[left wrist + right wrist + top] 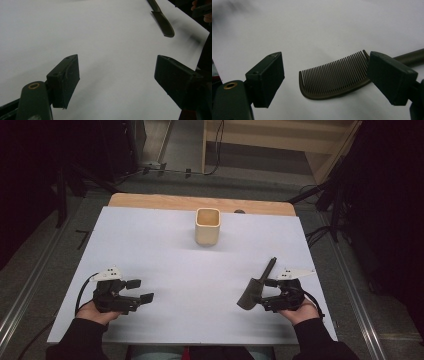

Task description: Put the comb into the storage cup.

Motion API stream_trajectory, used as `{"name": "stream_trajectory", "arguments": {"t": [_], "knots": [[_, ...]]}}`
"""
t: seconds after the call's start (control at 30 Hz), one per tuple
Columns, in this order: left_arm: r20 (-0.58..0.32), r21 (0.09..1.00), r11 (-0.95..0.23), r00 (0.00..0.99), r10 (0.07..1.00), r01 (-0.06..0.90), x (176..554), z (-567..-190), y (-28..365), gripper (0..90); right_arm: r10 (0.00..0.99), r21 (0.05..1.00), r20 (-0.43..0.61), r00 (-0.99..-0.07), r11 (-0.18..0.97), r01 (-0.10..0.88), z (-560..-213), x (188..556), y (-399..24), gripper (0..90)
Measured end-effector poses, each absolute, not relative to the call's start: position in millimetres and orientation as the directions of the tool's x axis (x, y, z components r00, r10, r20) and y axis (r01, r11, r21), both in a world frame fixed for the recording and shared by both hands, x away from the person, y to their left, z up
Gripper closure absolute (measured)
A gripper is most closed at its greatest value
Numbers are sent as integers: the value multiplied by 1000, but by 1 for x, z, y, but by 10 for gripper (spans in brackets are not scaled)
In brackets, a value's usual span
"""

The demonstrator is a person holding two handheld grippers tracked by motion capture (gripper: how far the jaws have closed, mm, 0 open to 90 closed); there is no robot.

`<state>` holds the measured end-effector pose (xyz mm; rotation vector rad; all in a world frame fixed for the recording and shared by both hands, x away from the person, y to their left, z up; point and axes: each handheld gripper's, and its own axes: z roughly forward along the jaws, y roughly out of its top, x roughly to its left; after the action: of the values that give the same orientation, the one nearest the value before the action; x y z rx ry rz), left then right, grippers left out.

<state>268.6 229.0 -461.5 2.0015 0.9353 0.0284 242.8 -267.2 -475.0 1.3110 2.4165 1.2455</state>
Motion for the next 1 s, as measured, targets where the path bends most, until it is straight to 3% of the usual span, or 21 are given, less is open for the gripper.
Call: {"name": "stream_trajectory", "arguments": {"t": [1.0], "knots": [[-302, 734, -324, 714, 631, 597, 275, -464, 224, 212, 733, 710, 255, -631, 301, 637, -478, 248, -268, 137]]}}
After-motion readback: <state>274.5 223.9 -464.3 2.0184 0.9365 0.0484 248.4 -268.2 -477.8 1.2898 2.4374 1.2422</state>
